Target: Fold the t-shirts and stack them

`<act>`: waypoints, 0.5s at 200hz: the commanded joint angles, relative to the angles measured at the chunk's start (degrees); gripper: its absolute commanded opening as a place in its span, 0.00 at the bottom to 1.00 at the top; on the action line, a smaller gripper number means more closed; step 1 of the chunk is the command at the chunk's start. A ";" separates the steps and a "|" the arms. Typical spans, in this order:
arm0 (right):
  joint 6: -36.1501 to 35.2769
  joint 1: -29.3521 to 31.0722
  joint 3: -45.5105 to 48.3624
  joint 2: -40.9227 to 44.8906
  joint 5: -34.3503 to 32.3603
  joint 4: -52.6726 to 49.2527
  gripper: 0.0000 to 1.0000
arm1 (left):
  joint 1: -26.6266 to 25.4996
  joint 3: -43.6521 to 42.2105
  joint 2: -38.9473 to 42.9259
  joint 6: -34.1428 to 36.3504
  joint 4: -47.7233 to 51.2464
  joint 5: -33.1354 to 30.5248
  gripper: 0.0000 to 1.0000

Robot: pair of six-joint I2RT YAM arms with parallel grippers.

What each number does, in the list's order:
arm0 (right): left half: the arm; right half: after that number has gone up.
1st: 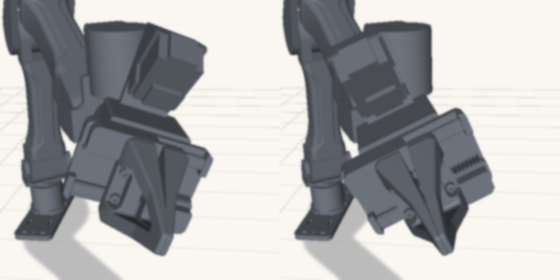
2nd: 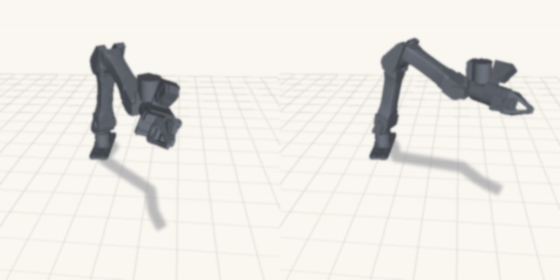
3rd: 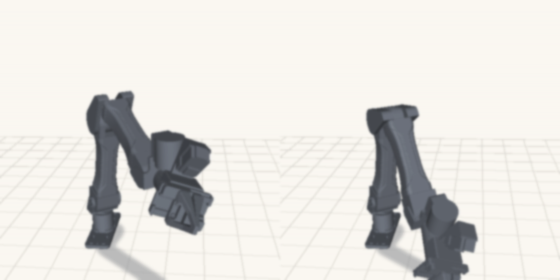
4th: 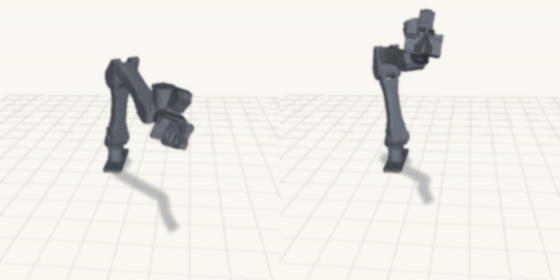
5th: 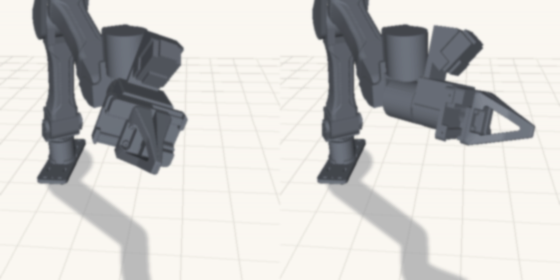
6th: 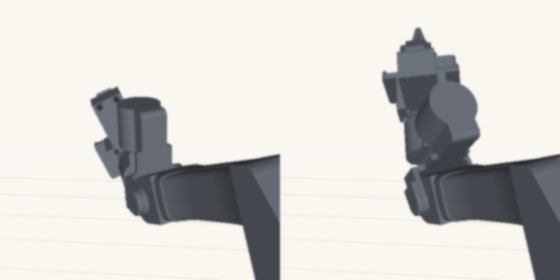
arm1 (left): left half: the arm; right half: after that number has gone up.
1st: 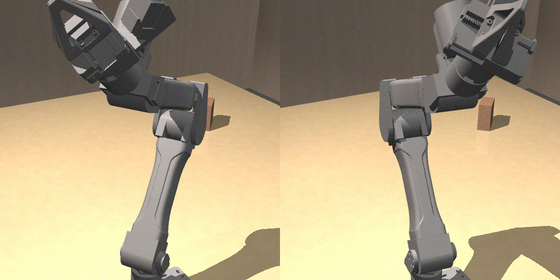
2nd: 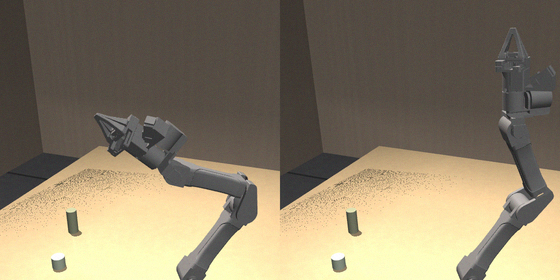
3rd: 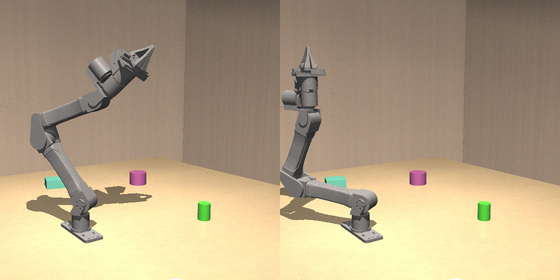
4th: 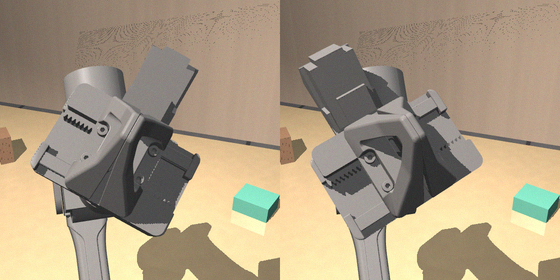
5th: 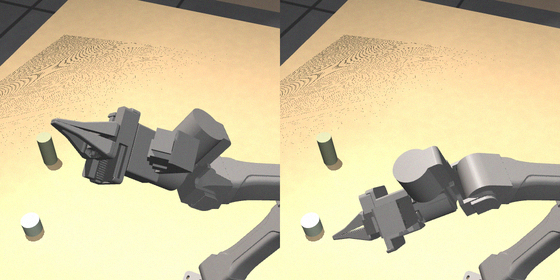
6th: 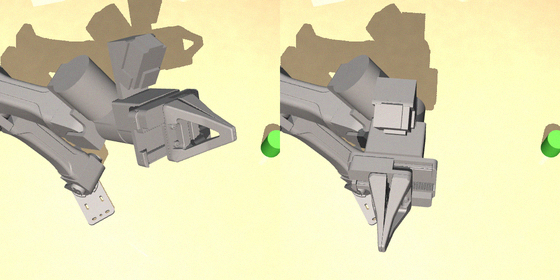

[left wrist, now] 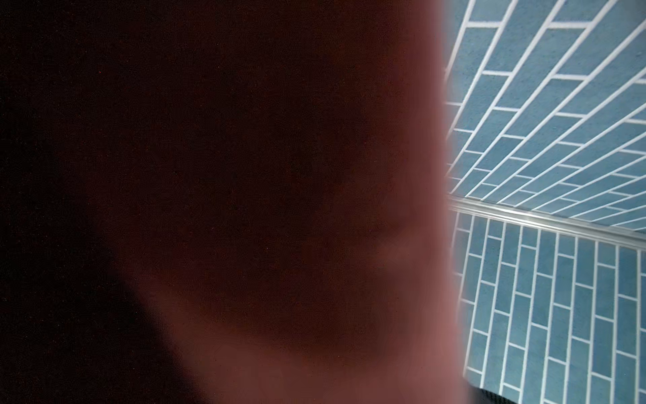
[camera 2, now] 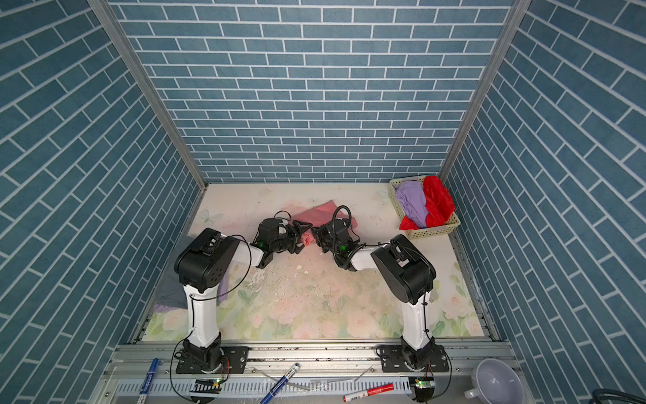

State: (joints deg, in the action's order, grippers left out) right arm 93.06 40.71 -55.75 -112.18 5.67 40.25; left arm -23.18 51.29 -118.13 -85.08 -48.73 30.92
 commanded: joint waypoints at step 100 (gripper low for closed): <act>-12.50 -0.15 2.96 11.48 13.43 -15.67 0.49 | 4.84 21.08 10.95 52.58 70.62 -1.60 0.00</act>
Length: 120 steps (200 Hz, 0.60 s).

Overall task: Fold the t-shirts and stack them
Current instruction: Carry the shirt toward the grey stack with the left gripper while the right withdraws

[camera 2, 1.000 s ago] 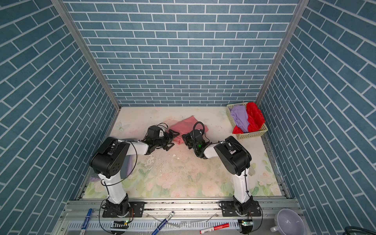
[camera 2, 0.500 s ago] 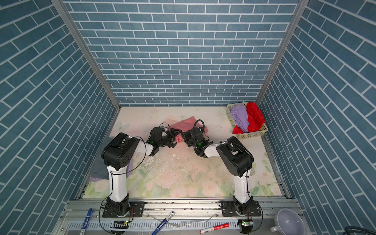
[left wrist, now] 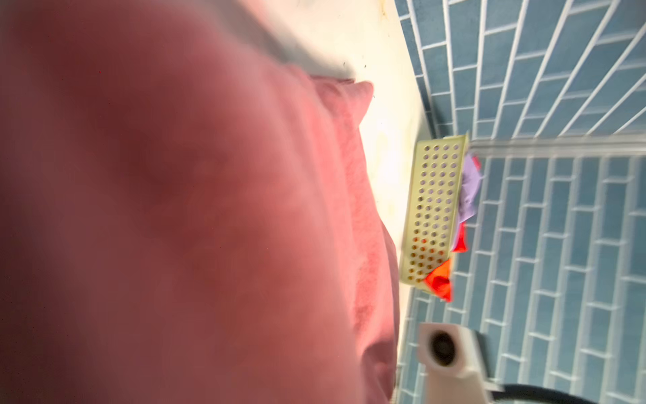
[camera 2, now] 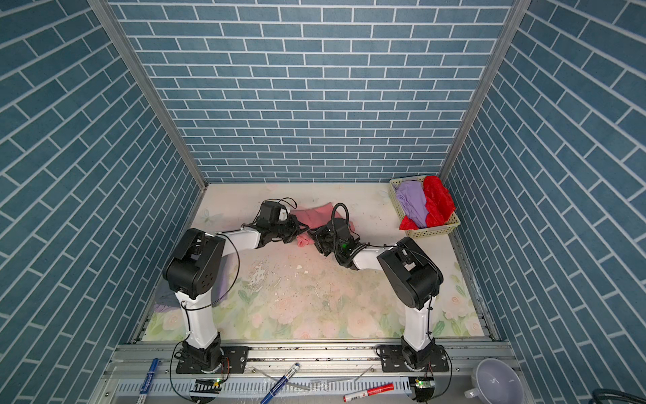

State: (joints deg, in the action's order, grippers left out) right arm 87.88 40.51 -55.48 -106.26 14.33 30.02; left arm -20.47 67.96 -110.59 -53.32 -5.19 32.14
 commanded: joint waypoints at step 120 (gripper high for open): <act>-37.08 -6.63 2.02 30.82 -8.97 -32.05 0.59 | 1.99 7.80 27.91 48.84 75.47 -42.39 0.00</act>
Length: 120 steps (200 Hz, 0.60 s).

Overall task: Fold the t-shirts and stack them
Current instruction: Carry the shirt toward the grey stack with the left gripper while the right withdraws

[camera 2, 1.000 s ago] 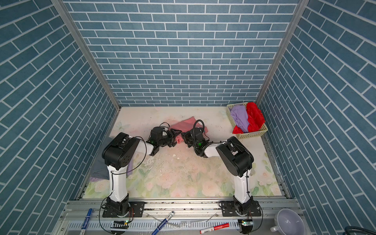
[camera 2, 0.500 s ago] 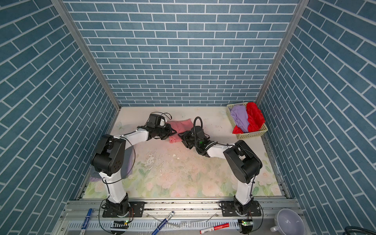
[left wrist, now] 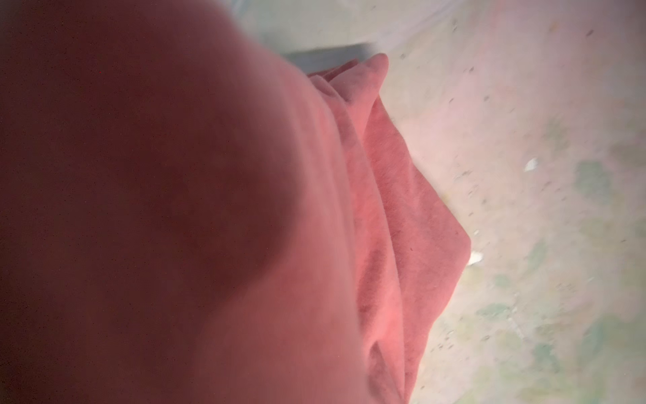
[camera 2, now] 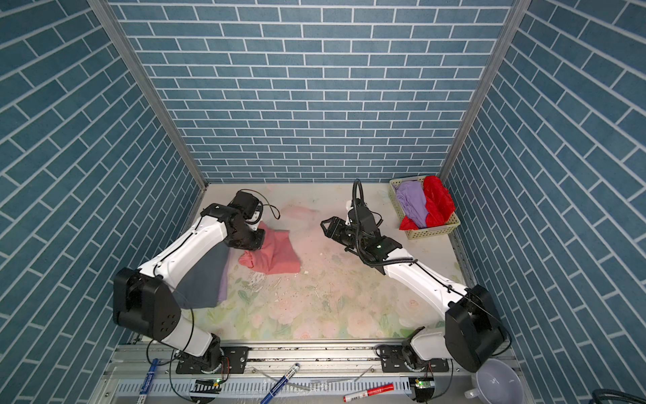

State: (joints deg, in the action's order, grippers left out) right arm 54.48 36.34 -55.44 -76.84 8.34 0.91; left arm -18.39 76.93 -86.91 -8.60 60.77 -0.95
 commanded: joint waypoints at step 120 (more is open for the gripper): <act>-2.54 -9.46 5.34 -1.18 1.22 -0.23 0.59 | 1.95 4.38 6.81 2.62 21.88 -26.02 0.00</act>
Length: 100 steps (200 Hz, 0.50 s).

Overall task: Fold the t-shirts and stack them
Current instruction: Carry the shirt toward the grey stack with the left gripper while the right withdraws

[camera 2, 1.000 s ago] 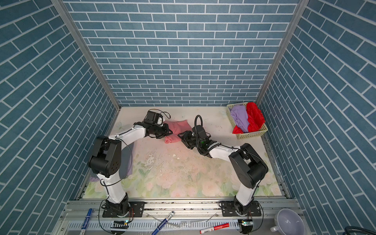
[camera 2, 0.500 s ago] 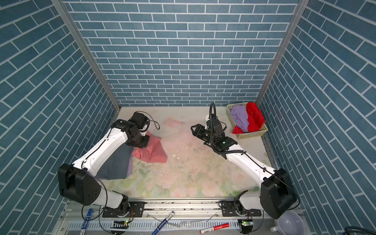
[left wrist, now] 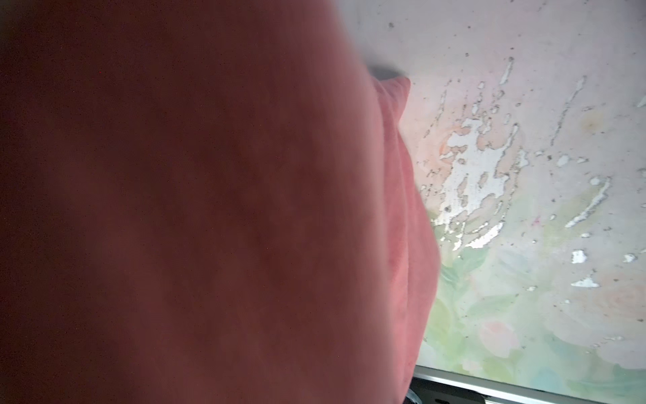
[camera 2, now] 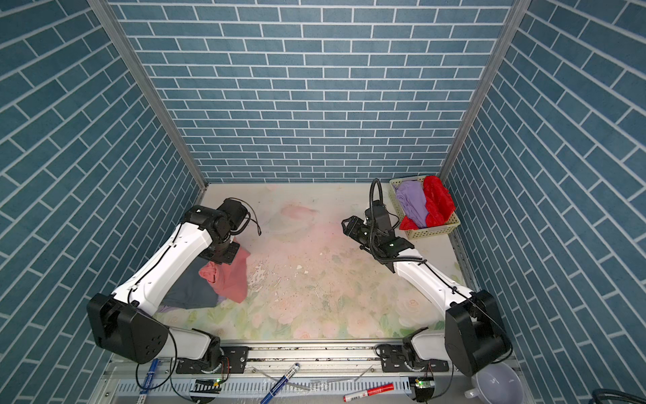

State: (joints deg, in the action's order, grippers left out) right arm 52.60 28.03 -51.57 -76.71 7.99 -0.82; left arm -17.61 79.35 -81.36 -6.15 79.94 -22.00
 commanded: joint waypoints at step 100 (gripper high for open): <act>0.92 -3.59 2.00 -5.38 4.30 4.41 0.58 | 2.82 7.68 1.99 2.70 2.24 -2.44 0.00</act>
State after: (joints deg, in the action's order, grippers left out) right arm 52.66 24.99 -51.33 -81.19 11.27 2.17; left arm -15.42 85.01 -80.84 -4.19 80.34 -24.18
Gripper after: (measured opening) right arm 0.583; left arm 0.108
